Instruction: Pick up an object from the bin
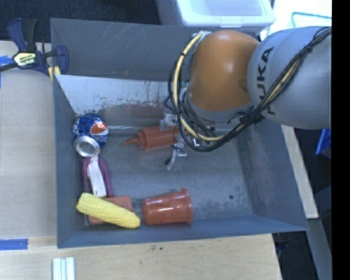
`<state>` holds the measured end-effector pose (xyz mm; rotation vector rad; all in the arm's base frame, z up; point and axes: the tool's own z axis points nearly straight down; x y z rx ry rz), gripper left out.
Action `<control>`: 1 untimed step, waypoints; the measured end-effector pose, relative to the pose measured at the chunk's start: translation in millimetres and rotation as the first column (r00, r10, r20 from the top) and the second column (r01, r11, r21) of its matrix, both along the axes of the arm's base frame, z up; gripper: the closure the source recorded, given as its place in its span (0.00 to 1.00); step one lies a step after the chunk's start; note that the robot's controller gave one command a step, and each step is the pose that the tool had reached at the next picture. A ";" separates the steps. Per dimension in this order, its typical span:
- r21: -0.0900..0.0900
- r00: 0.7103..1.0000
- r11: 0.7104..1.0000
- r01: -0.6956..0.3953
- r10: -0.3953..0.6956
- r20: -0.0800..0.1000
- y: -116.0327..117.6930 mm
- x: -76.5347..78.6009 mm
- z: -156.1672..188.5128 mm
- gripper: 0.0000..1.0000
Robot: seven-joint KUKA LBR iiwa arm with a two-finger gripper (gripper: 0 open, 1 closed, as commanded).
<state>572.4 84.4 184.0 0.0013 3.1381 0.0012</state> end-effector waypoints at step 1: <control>0.000 0.997 0.997 0.083 -0.083 -0.005 -14.7 51.3 -115.9 0.00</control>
Offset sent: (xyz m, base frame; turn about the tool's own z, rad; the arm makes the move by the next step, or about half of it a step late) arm 0.0487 -0.0073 -0.0515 0.0672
